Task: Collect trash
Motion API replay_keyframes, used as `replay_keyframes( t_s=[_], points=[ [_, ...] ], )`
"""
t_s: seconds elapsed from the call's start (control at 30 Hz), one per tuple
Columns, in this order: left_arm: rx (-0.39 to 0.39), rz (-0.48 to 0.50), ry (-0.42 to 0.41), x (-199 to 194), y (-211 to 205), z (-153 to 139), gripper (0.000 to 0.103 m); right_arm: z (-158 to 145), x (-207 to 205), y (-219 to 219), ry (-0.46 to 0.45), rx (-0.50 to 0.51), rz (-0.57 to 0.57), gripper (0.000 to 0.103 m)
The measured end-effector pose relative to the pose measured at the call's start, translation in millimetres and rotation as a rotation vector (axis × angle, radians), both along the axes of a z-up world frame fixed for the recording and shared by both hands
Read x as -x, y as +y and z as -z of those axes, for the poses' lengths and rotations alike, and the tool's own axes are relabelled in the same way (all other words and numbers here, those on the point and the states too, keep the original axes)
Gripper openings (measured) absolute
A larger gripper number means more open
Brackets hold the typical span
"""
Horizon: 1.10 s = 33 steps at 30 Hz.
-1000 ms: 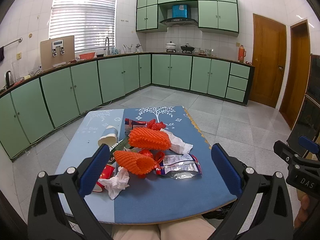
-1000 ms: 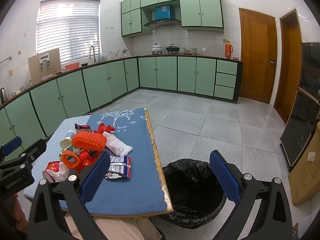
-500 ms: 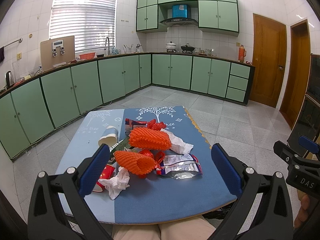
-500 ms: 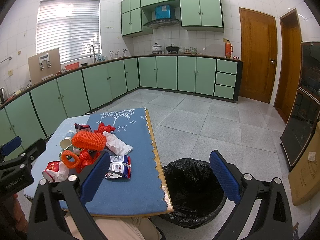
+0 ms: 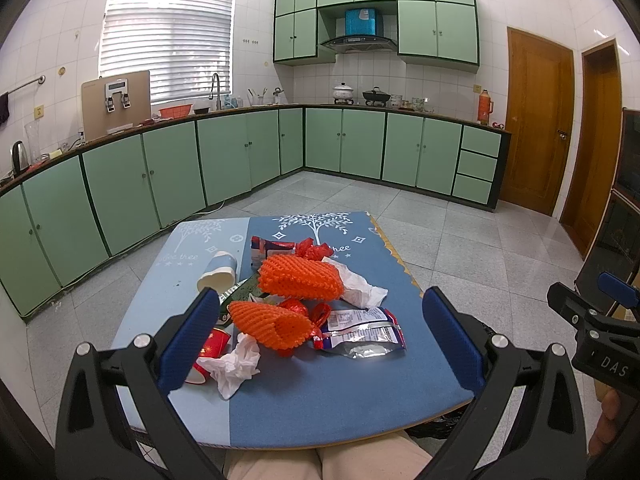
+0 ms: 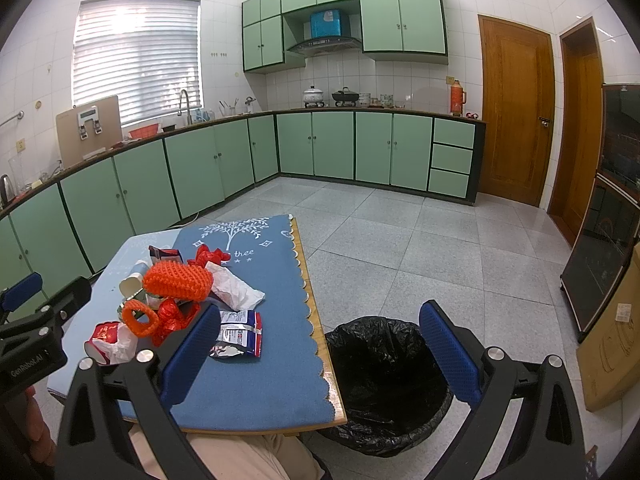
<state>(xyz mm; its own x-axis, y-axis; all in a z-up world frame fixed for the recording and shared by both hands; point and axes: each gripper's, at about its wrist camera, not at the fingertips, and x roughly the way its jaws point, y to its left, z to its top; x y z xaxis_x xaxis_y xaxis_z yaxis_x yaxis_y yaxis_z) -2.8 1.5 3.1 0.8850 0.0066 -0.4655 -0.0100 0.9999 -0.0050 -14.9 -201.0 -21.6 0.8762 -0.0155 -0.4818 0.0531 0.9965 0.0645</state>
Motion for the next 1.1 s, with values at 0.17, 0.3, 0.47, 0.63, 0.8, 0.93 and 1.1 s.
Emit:
replay_keyframes(
  t_s=[0.17,0.3,0.47,0.63,0.8,0.93,1.1],
  points=[
    [0.000,0.000,-0.001,0.4,-0.1,-0.3,0.098,0.1,0.1,0.3,0.000,0.000,0.000,0.097],
    [0.000,0.000,0.000,0.1,0.0,-0.1,0.098,0.5,-0.3,0.6,0.001,0.000,0.000,0.097],
    [-0.001,0.000,0.000,-0.1,0.0,0.1,0.098,0.5,-0.5,0.7,0.001,-0.001,0.000,0.097],
    [-0.001,0.000,0.000,-0.1,0.1,0.3,0.098,0.7,-0.9,0.7,0.001,-0.001,0.002,0.097],
    [-0.001,-0.001,0.001,0.4,0.3,0.0,0.098,0.7,-1.5,1.0,0.000,0.000,0.001,0.097],
    [0.000,-0.002,0.005,2.5,1.8,-0.5,0.098,0.7,-2.0,1.2,0.001,0.000,0.001,0.097],
    [0.003,-0.007,0.012,2.4,7.5,-1.5,0.098,1.2,-2.9,2.6,0.000,0.000,0.001,0.097]
  ],
)
